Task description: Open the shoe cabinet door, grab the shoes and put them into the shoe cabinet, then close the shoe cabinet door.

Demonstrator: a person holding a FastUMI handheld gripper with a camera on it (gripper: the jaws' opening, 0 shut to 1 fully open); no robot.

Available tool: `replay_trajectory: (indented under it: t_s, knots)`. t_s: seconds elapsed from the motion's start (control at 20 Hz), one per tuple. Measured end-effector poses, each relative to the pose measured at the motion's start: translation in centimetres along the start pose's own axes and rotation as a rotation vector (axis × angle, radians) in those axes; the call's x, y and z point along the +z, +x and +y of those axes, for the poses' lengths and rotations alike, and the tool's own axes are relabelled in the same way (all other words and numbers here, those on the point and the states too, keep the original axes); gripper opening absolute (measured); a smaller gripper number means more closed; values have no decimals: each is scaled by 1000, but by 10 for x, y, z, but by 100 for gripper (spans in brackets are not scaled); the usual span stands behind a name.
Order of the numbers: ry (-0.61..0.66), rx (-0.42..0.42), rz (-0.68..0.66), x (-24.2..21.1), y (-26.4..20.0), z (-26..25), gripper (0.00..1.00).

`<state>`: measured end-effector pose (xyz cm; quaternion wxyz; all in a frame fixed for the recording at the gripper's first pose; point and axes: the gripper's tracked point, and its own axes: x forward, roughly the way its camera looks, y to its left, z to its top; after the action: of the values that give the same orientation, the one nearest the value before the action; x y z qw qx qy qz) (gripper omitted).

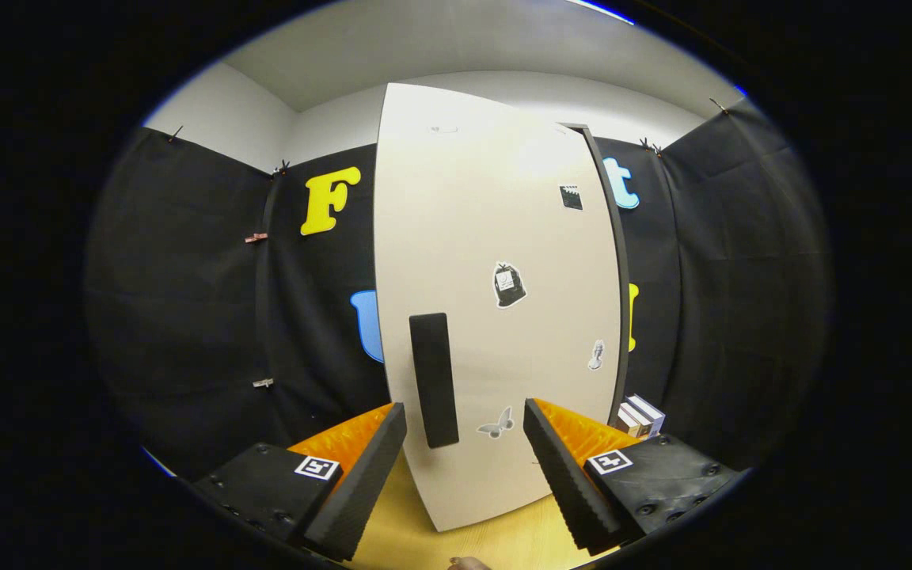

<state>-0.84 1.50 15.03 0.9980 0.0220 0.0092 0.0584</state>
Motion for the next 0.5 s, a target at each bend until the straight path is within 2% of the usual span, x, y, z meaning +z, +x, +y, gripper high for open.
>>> replay_trajectory:
  t_s: [0.5]
  knots:
    - [-23,-31,14,-8,0,14,98]
